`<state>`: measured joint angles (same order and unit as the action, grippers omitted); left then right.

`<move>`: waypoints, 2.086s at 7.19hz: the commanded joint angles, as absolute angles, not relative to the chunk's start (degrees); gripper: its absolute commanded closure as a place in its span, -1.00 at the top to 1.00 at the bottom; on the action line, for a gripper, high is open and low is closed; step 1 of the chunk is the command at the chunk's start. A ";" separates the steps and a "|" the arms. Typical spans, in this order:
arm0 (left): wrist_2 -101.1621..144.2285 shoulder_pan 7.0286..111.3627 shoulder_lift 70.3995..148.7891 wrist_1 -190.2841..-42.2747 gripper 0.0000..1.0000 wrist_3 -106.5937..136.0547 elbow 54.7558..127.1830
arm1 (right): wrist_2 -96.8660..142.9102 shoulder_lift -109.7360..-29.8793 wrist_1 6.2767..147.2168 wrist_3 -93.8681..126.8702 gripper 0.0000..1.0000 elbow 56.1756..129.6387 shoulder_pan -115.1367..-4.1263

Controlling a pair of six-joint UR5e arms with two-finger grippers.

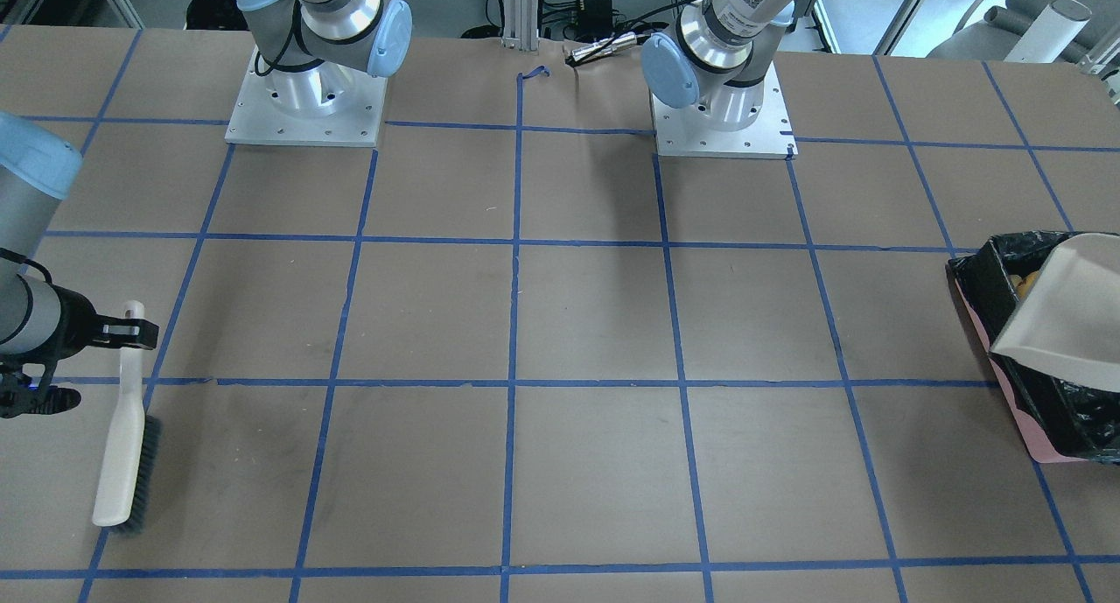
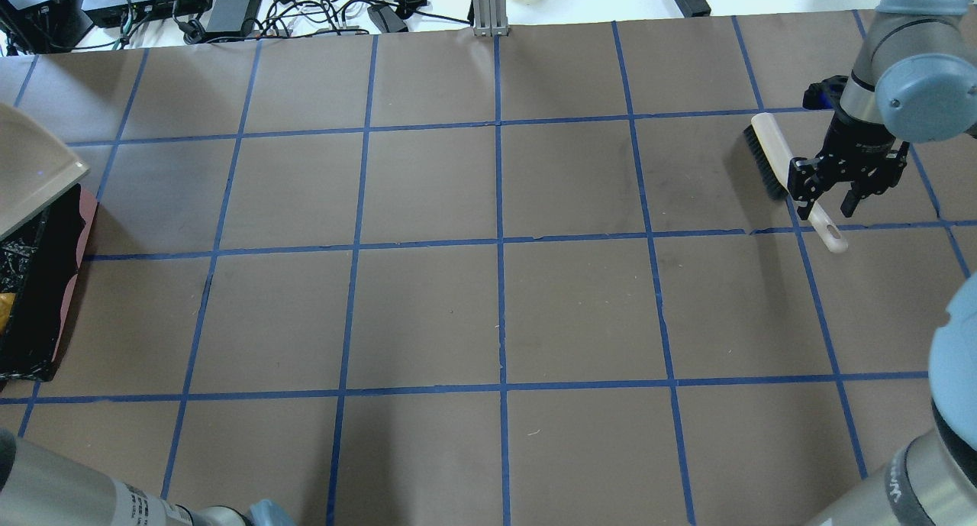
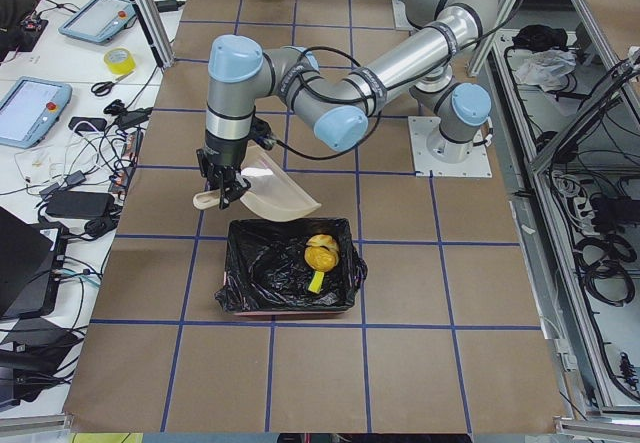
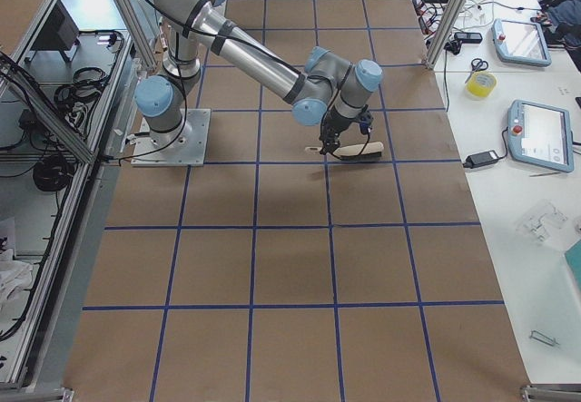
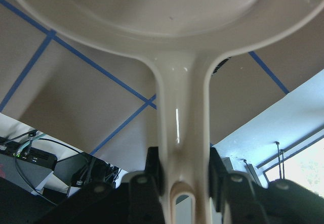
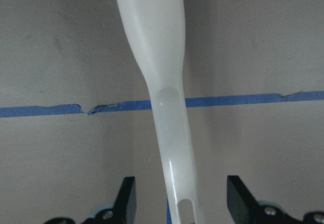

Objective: Sweep and dump trash into bin
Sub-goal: 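Return the dustpan with the left gripper while the right gripper sets down the brush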

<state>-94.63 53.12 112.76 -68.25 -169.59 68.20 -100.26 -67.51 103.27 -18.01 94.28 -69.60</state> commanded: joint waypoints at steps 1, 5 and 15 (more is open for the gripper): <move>-92.48 60.70 112.94 -72.58 -1.00 -155.62 68.38 | -100.99 -69.16 101.70 -17.93 0.51 90.37 -69.70; -89.48 69.77 115.65 -78.14 -1.00 -127.51 70.92 | -96.02 -78.38 96.62 -14.36 1.00 89.04 -70.31; -92.81 77.26 127.88 -73.56 -1.00 -104.33 73.39 | -94.48 -86.22 89.65 12.92 1.00 86.66 -94.04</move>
<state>-91.64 77.24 127.42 -74.08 -104.17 72.92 -94.68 -85.25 88.98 12.81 86.20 -93.12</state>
